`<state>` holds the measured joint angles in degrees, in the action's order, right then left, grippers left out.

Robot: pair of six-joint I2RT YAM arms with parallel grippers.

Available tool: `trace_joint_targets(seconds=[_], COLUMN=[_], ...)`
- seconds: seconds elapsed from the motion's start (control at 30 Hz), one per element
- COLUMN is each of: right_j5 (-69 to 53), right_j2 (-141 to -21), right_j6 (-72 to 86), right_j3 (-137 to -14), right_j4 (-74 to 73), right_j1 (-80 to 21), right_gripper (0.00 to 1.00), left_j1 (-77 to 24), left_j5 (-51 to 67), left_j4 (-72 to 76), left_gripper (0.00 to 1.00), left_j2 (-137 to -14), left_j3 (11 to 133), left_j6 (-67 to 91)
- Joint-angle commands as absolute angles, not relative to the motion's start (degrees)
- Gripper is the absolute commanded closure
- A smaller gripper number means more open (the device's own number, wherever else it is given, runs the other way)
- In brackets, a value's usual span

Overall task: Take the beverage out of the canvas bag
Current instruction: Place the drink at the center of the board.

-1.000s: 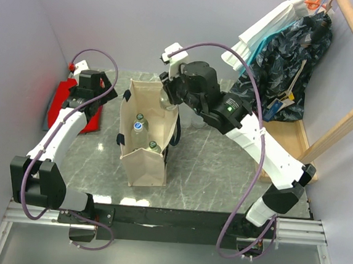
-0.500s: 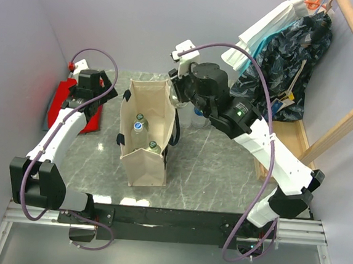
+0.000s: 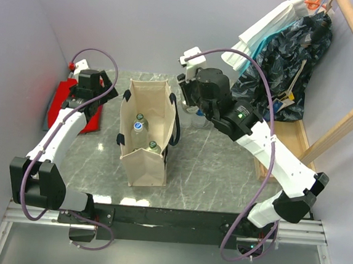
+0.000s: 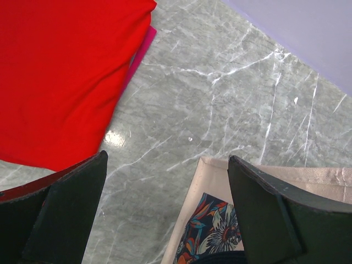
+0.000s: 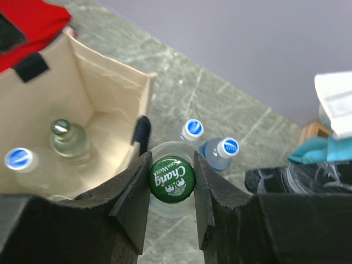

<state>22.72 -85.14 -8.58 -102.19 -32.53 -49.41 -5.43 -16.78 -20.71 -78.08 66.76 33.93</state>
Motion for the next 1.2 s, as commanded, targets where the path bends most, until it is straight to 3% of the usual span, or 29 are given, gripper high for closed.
trace_joint_targets(seconds=[0.0, 1.17], right_j5=[23.0, 13.4], right_j2=[-79.4, -80.4], right_j6=[-7.0, 1.5], right_j3=[-101.8, -87.3], right_j4=[-22.4, -16.7], right_j1=[-47.2, -38.4], right_gripper=[1.00, 1.00], left_j1=[-5.3, -5.3], left_j5=[-16.0, -15.5], left_j4=[-18.4, -18.3], left_gripper=[0.04, 0.04], left_j2=[-76.2, -78.0], left_j3=[66.3, 67.1], left_j6=[34.6, 35.0])
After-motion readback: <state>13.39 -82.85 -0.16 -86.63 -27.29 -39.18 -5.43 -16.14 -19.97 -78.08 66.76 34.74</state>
